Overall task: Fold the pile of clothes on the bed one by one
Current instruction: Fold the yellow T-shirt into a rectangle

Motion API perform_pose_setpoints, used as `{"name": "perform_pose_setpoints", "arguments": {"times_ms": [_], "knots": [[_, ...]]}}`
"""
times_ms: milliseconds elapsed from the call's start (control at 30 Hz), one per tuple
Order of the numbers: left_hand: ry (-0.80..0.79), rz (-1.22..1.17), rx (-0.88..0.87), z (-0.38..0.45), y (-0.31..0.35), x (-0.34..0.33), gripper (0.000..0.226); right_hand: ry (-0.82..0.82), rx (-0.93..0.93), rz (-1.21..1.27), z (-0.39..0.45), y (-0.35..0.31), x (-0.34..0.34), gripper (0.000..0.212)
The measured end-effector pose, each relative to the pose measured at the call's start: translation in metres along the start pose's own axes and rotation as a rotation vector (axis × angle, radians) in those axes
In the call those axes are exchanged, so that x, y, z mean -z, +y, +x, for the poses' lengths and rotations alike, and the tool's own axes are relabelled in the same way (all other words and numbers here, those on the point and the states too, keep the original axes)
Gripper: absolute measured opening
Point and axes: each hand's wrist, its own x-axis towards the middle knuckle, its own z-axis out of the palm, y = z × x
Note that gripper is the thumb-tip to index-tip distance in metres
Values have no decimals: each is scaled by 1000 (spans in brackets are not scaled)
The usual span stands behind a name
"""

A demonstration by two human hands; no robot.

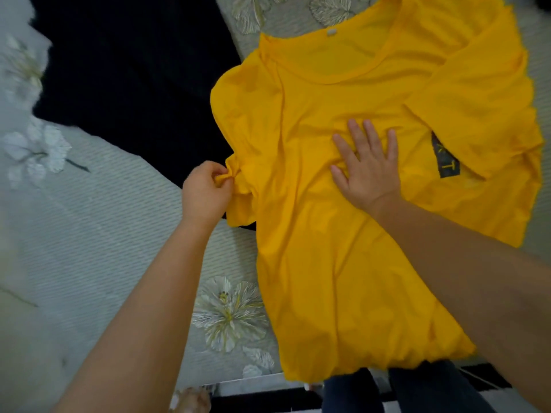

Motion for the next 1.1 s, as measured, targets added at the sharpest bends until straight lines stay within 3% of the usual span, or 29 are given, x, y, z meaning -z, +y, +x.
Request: {"name": "perform_pose_setpoints", "arguments": {"times_ms": [67, 100, 167, 233, 300, 367, 433, 500, 600, 733, 833, 900, 967, 1067, 1100], "knots": [[-18, -110, 62, -2, 0, 8, 6, -30, -15, -8, 1, 1, 1, 69], [21, -212, 125, -3, -3, 15, 16, -40, -20, -6, 1, 1, 1, 71], [169, -532, 279, -7, -9, 30, 25, -48, -29, 6, 2, 0, 2, 73], [356, -911, 461, -13, -17, 40, 18, -44, -34, 13, 2, -1, 2, 73], [490, -1235, 657, -17, -28, 41, 33, -33, -34, 24, 1, -1, 2, 72], [498, -1467, 780, -20, -36, 36, 38, -26, -31, 34, 1, -2, 3, 70], [411, -1555, 858, -22, -41, 27, 47, -21, -31, 35, 1, -2, 4, 70], [252, -1444, 855, -25, -44, 17, 56, -21, -30, 31, 0, -2, 5, 70], [91, -1296, 795, -23, -40, 8, 47, -17, -25, 24, 0, -2, 4, 68], [332, -901, 675, -21, -31, 7, 16, -12, -27, 26, 0, -2, 3, 68], [538, -620, 341, -29, -17, 13, 28, 4, -26, 30, 0, -2, 2, 67], [499, -604, 83, -34, 1, 17, 25, 5, -20, 39, 0, -2, 2, 67], [307, -571, -92, -35, 20, 13, 16, 6, -12, 50, 0, -1, 3, 67], [-217, -277, -196, -33, 47, 1, 52, 30, 13, 54, -1, -1, 6, 60], [-328, -307, -186, -35, 51, -3, 55, 43, 24, 56, -1, -1, 6, 57]]}}
